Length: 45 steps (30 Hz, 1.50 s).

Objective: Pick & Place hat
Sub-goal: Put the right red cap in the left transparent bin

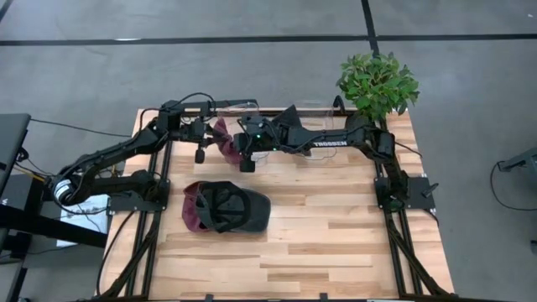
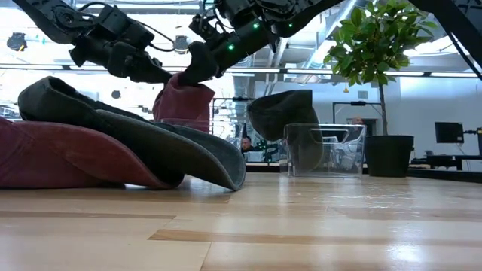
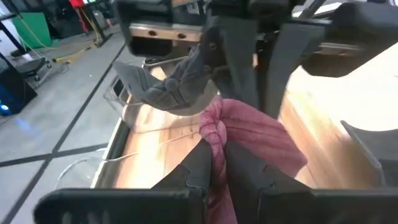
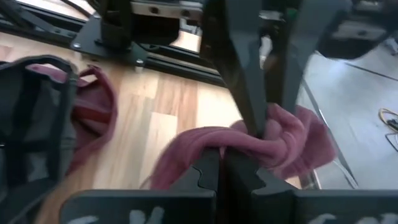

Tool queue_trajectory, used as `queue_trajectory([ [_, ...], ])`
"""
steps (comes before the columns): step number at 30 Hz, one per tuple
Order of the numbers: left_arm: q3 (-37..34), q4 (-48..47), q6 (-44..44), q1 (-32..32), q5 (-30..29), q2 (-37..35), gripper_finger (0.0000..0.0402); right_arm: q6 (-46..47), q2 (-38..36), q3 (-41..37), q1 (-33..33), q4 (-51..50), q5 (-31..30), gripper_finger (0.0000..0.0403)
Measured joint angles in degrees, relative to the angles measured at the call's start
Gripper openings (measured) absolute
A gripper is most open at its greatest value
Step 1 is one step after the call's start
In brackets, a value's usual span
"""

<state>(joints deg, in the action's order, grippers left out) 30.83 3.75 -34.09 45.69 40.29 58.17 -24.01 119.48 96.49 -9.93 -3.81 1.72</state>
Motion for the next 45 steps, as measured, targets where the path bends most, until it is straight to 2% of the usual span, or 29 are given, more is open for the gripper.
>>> queue_trajectory([
  [17,-0.02,-5.44,-2.9,0.04,-2.31,0.0,0.0041,-0.48,-0.02,0.0,1.32,-0.67,-0.46,0.0006],
  [20,-0.02,-5.47,-2.91,0.04,-2.89,0.0,0.0041,-1.5,-0.02,0.0,1.82,-0.9,-1.52,0.0035],
  [28,-0.02,-6.62,-2.91,0.07,-3.06,0.02,0.0043,-3.31,-0.17,0.0,3.47,-3.94,-9.2,0.0156],
  [33,-0.04,-6.82,-0.73,0.04,-2.99,-0.03,0.005,-3.47,-0.22,0.0,4.04,-4.74,-9.38,0.021],
  [38,-0.04,-8.81,0.23,0.04,-2.97,-1.38,0.0064,-3.48,-0.23,0.0,4.74,-4.76,-9.36,0.0236],
  [45,-0.07,-12.99,1.6,0.04,-2.84,-6.49,0.0095,-4.27,-2.57,-0.11,6.13,-6.59,-9.2,0.0239],
])
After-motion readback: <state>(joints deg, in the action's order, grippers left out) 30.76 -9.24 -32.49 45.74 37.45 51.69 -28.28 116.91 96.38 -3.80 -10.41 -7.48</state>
